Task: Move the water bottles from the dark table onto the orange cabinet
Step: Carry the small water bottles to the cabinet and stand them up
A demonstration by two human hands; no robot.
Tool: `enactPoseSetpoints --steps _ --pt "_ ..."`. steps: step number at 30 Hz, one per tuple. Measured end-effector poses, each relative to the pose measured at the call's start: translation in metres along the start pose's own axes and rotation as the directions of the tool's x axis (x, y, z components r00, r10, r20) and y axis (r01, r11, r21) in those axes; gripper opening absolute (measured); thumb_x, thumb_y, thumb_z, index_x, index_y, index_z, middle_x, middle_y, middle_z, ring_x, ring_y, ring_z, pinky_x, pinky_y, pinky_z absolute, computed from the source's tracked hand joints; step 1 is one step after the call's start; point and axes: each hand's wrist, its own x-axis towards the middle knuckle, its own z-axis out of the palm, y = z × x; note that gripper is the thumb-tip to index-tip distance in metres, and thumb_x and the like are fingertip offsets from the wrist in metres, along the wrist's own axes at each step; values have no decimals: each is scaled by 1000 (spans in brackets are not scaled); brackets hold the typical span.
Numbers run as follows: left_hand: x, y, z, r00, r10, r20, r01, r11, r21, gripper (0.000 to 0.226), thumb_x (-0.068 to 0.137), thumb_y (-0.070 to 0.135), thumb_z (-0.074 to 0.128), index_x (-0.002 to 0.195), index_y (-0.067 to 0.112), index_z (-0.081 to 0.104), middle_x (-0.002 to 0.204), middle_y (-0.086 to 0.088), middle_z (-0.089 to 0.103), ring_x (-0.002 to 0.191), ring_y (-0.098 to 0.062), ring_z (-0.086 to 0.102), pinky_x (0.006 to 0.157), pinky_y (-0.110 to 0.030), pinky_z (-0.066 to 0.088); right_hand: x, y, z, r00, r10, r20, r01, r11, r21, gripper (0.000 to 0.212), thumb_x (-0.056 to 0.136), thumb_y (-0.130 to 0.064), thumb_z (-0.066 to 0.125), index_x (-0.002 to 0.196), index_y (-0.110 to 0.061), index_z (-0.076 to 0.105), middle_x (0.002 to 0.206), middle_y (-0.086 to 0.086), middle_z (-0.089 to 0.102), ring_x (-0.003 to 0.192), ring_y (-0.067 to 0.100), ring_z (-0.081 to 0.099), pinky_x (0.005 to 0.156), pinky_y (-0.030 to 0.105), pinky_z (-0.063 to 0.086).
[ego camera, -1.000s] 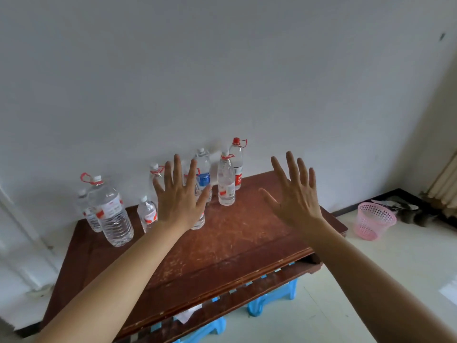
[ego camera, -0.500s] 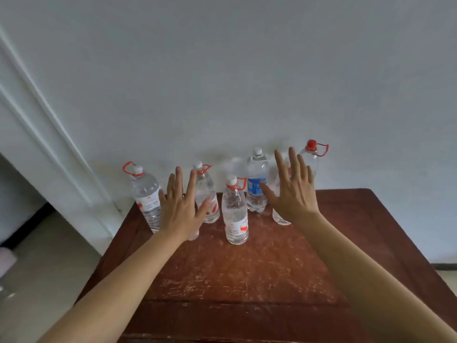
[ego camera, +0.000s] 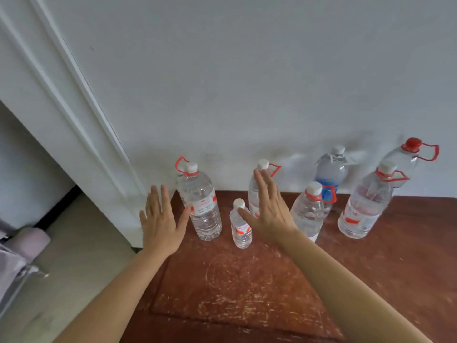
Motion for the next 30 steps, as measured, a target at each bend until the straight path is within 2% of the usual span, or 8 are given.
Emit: enactPoseSetpoints --steps 6,10,14,19,22,25,28,30 --pt "59 -73 41 989 -2 150 13 997 -72 91 92 69 21 158 12 -6 166 -18 -4 152 -37 8 119 -59 20 -9 -24 98 924 367 105 -378 918 117 110 90 -48 69 159 -31 -14 170 4 6 156 18 6 122 54 28" --pt "105 -91 73 979 -5 206 49 977 -209 102 92 59 53 158 7 -5 165 -23 0 151 -40 9 119 -57 22 -12 -33 113 895 439 78 -446 887 122 110 91 -39 71 158 -40 -16 170 -1 6 155 24 16 121 51 30" --pt "146 -74 110 939 -86 332 228 881 -415 117 82 51 73 158 11 -7 166 -16 3 152 -37 10 120 -54 20 -17 -25 124 818 572 57 -575 812 102 110 92 -43 71 149 -55 -22 170 -2 8 152 27 27 113 51 42" --pt "180 -54 128 939 -164 301 326 698 -638 137 52 80 53 159 13 -3 162 -14 27 145 -33 33 115 -45 31 -20 -18 147 716 698 15 -688 702 185 117 88 -40 78 150 -52 -20 170 -2 12 149 25 34 109 44 43" --pt "182 -53 141 951 -155 268 301 672 -677 129 56 79 48 158 13 5 152 -12 45 133 -32 50 106 -39 39 -16 -21 164 661 747 -71 -719 658 225 116 88 -31 79 152 -48 -16 169 -1 13 145 26 39 106 44 45" --pt "171 -58 150 970 -129 207 238 676 -697 109 69 76 55 152 14 22 148 -6 47 129 -25 53 108 -42 42 -18 -19 176 634 763 -124 -724 642 252 101 93 -24 73 160 -31 -2 168 1 17 146 29 37 107 45 44" --pt "154 -76 156 983 -117 145 183 746 -640 84 81 47 68 148 19 27 144 -3 48 126 -25 54 103 -48 46 -22 -14 177 648 756 -93 -717 646 263 96 94 -24 72 160 -28 2 167 3 18 147 31 34 112 50 43" --pt "135 -91 153 990 -95 107 141 780 -610 85 84 36 72 151 18 24 148 -5 45 130 -29 51 103 -47 45 -21 -14 172 654 755 -58 -715 641 278 96 94 -25 73 159 -29 3 167 4 18 148 32 33 113 55 42"
